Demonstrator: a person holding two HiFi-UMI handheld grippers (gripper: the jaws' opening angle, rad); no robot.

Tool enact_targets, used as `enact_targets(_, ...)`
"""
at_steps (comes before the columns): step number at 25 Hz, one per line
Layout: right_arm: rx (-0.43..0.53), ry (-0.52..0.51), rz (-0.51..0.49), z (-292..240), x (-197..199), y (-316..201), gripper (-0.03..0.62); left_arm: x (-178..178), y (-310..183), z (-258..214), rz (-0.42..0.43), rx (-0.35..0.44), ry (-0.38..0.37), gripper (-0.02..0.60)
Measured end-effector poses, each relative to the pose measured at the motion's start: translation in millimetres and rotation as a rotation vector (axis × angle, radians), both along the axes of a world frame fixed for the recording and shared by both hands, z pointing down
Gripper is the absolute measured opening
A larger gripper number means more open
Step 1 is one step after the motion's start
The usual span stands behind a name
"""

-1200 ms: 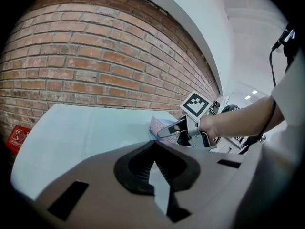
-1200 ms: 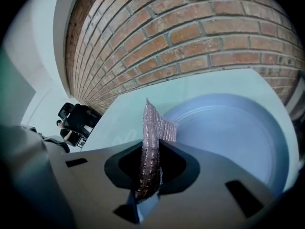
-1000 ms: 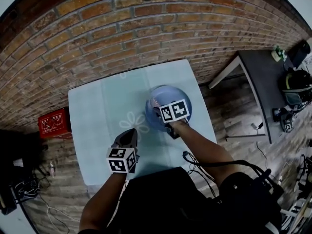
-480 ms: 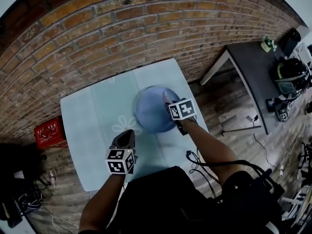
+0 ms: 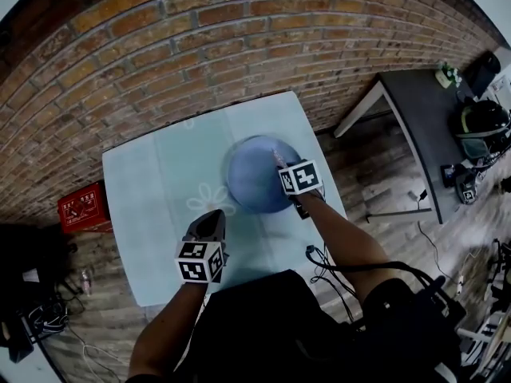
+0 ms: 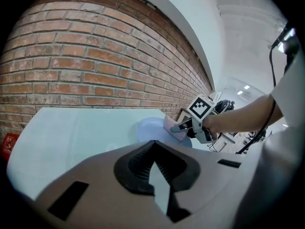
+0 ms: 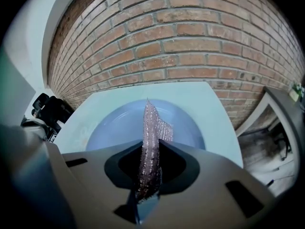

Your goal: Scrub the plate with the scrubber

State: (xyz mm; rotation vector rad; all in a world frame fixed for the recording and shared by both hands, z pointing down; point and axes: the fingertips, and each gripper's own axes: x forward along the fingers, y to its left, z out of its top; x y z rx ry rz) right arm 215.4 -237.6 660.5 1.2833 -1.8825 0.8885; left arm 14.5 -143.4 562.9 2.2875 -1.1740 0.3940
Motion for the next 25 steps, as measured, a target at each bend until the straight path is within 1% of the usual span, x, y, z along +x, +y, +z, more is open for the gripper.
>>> enact_targets(3,-0.026,-0.009,-0.007,5,-7,3,0.071,-1,-1,-2,-0.003,0.003,0.006,0.009)
enact_targets(7,-0.055,0.004,-0.035,13,-18,8,0.071,-2,1,-3,-0.003,0.004,0.011,0.009)
enact_targets(12,-0.056,0.007,-0.035,16,-29,10,0.071,-8,5,-2,-0.007,0.006,0.008,0.009)
enact_targets(25,-0.090,-0.042,-0.123,19,-88,19,0.072,-26,10,-2,-0.038,0.003,0.007,0.009)
